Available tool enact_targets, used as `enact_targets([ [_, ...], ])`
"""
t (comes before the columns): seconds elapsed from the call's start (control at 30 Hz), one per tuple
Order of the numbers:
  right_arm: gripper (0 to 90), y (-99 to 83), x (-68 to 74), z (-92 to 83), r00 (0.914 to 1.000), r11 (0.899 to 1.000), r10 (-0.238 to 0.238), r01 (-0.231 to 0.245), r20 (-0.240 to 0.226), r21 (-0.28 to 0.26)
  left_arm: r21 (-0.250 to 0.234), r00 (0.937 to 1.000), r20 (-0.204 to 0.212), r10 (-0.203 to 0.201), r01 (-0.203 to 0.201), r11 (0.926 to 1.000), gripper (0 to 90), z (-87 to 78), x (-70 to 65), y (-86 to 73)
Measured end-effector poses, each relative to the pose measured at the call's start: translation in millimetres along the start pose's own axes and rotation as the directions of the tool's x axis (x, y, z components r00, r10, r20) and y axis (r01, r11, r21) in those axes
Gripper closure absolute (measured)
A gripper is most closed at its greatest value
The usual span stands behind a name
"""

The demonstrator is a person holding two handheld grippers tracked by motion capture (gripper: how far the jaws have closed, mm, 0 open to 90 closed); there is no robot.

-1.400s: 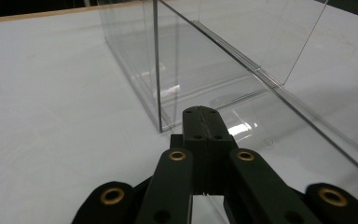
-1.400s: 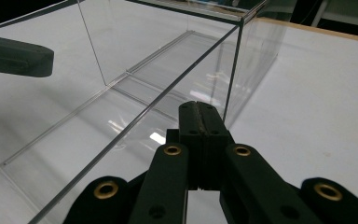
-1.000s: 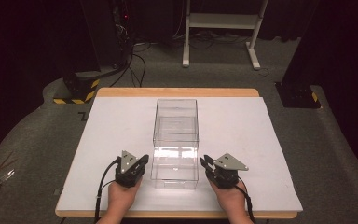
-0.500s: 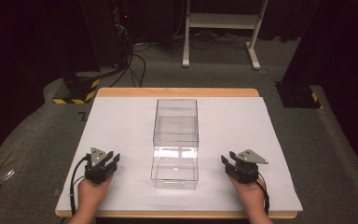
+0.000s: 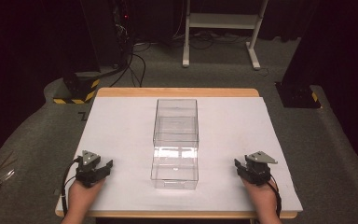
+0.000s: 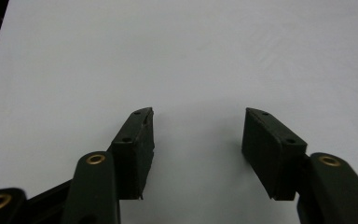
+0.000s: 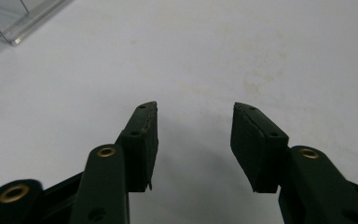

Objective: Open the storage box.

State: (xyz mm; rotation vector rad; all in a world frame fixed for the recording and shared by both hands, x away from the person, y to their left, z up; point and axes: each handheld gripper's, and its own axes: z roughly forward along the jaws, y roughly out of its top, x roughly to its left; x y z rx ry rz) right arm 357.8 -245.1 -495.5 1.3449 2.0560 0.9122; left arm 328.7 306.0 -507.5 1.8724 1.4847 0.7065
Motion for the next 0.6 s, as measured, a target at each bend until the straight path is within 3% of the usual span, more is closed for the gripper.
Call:
enact_targets([
  [0.03,47.8,-3.7,-0.4,5.4,0.9999,0.999,-0.001,0.002,-0.016,0.049,0.004,0.9996,0.029,-0.001,0.001,1.0000,38.6,0.5,1.2,0.0],
  [0.17,43.7,-4.2,-1.9,5.5,0.9997,0.999,0.015,-0.014,-0.017,0.044,0.003,0.9997,0.024,0.007,-0.007,1.0000,36.8,0.6,0.4,0.0],
  [0.3,43.8,-4.6,0.7,5.1,1.0000,0.999,-0.004,0.004,0.000,0.040,0.003,0.9997,0.021,0.009,-0.009,1.0000,36.8,0.5,0.1,-0.2],
  [0.6,43.4,-4.4,-2.7,5.7,0.9995,0.999,0.021,-0.020,-0.022,0.045,0.003,0.9998,0.020,0.006,-0.006,1.0000,36.8,0.4,-0.4,-0.4],
])
